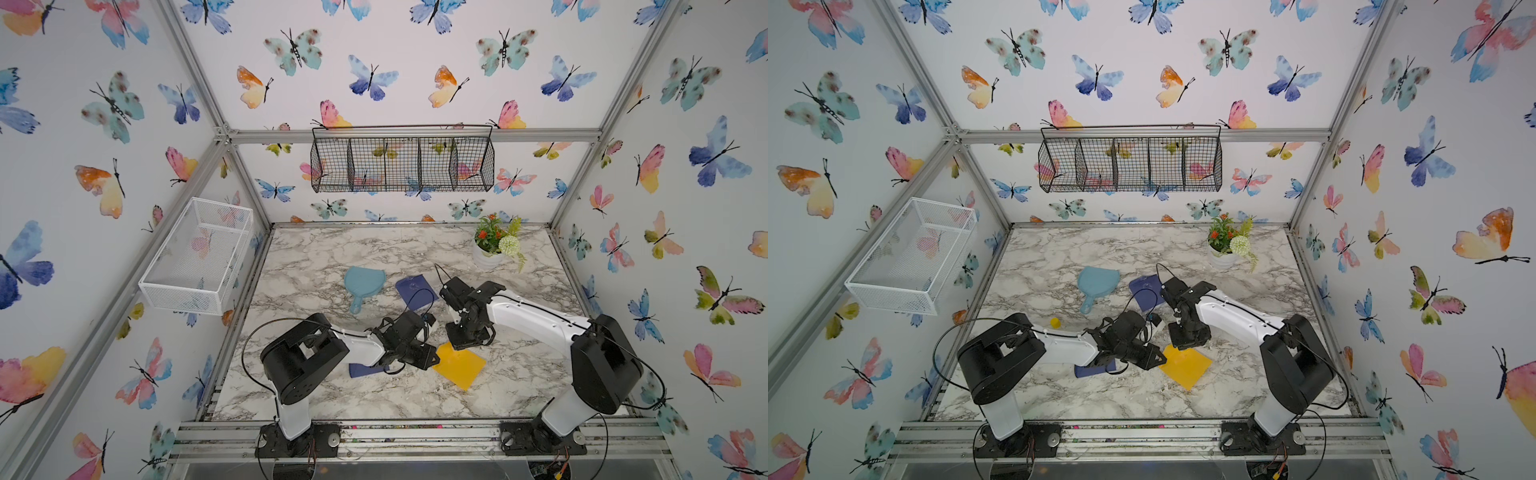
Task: Seal the envelope with a glue stick
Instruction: Apply the envelope at the center of the board.
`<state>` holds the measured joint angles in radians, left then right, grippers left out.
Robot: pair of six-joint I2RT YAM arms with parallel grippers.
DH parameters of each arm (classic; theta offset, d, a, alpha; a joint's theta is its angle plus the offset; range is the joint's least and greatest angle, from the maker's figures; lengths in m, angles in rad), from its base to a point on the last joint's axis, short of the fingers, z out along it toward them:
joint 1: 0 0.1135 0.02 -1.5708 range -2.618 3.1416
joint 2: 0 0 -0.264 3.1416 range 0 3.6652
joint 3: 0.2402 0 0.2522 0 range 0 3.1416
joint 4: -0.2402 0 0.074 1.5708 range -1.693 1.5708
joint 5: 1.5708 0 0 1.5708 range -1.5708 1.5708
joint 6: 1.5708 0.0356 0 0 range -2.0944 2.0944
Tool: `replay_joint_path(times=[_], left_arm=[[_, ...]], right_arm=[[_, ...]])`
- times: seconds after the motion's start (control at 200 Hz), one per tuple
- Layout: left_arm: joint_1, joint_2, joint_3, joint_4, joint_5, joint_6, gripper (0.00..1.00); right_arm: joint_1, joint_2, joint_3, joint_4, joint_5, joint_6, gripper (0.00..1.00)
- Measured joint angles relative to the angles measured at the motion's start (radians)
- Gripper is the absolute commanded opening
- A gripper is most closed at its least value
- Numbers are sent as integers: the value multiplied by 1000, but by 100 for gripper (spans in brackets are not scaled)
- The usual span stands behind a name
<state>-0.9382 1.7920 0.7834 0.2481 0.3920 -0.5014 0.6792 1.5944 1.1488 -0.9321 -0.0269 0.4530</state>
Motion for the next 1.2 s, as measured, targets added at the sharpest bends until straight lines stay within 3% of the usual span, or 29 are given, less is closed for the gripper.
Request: replay_joint_path(times=[0.27, 0.455, 0.651, 0.741, 0.816, 0.936, 1.196], left_arm=[[-20, -53, 34, -171, -149, 59, 0], [-51, -68, 73, -267, -222, 96, 33], [-72, -118, 75, -315, -235, 107, 44], [-71, -143, 76, -319, -235, 109, 41], [-66, -160, 80, -320, -234, 105, 30], [-51, -166, 104, -325, -234, 108, 23], [-10, -133, 169, -342, -227, 109, 19]], right_arm=[[-168, -132, 46, 29, -17, -18, 2], [-205, -130, 39, 29, -27, -40, 2], [-215, -130, 39, 29, -32, -54, 2], [-216, -130, 39, 29, -34, -55, 2], [-216, -130, 39, 29, -34, -56, 2], [-216, -130, 39, 29, -34, -58, 2], [-222, -134, 33, 29, -42, -62, 2]])
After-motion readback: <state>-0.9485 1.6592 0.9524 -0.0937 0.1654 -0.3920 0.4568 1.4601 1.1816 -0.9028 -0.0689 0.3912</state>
